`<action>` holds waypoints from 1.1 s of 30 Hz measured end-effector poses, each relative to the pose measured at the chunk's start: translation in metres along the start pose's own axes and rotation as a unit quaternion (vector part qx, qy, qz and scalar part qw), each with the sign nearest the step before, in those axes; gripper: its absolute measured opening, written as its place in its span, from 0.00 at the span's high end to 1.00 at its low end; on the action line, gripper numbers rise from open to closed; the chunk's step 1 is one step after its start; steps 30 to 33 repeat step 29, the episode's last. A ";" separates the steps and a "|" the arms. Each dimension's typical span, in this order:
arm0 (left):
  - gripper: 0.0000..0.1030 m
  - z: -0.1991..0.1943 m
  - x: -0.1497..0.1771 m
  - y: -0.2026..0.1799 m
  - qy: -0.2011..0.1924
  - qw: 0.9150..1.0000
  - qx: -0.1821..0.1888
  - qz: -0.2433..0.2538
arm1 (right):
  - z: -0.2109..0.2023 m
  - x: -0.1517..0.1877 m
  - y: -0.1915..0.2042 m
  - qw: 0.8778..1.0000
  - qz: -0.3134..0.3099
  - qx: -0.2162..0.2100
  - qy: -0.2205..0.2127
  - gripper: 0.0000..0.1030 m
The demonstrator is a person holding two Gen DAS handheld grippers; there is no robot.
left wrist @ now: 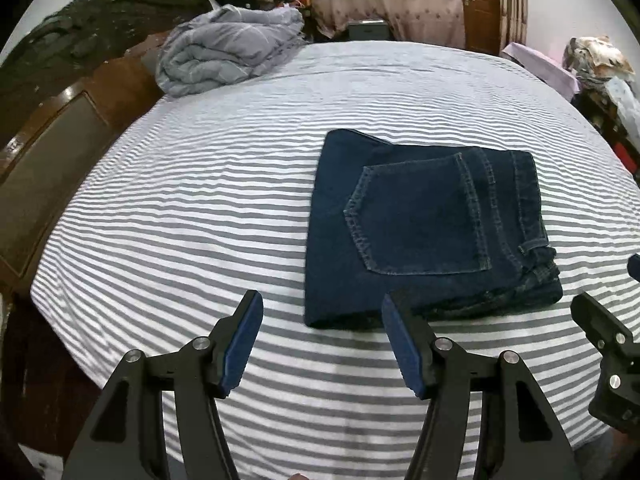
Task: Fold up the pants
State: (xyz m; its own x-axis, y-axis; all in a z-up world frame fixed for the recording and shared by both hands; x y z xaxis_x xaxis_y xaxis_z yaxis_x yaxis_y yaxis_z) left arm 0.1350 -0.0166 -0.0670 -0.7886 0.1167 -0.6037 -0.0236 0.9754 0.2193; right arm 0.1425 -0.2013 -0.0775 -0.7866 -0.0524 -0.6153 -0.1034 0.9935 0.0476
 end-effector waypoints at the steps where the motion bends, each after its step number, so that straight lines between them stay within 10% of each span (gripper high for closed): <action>1: 0.39 -0.003 0.002 0.000 0.000 1.000 0.003 0.000 | -0.003 0.004 0.001 1.000 0.001 0.003 0.001 0.10; 33: 0.39 -0.051 0.024 -0.002 -0.015 0.999 0.039 -0.019 | -0.034 0.032 0.021 1.000 0.006 -0.012 -0.014 0.09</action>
Point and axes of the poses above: each gripper's, at about its wrist camera, not at the fingertips, and z roughly the way its jaws point, y to its left, x to its underside, the point moved 2 cm from there along z, roughly the way its jaws point, and after that the axes turned 6 degrees about -x, right-handed, at the moved point
